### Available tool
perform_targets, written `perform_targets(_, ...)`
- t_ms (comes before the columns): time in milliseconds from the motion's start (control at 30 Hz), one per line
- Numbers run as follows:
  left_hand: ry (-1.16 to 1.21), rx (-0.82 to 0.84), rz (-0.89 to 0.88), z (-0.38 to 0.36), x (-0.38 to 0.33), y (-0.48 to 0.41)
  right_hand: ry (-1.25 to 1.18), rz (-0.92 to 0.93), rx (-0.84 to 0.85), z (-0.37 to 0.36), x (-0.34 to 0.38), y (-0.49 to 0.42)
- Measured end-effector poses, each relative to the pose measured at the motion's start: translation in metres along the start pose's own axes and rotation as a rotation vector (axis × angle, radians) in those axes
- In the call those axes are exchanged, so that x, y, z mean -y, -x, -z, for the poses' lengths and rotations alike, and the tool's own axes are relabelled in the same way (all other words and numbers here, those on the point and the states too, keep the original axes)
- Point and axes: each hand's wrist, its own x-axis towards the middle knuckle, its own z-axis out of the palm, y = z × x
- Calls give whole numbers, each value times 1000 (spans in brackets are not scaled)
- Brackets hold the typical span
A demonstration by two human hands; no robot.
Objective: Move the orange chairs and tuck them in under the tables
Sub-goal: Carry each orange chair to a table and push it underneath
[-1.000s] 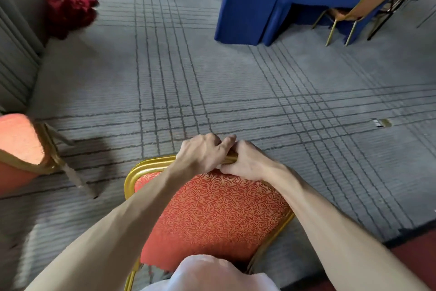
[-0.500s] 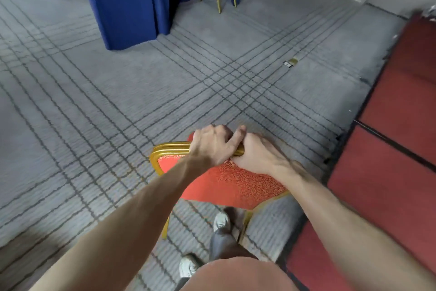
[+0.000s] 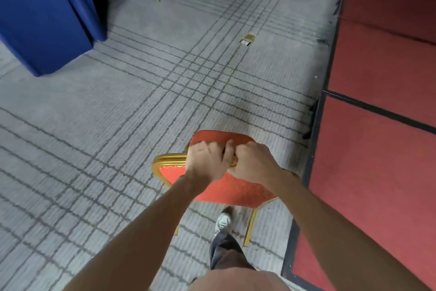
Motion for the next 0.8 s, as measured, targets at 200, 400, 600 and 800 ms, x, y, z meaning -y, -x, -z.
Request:
perform_targets(200,302,-65,136,30,39,-97,-137,-75,-62,45,-21,-84)
perform_targets(400,164,-137,169,45,44,-174,-202,5,-88,73,-66,-153)
perform_targets(600,91,-109,191,49,62,-245,-214,7,-111,97,-91,-217)
perform_targets(800,104,-97,215,44,84,-324,-328,-49,-19,126,-119,-285)
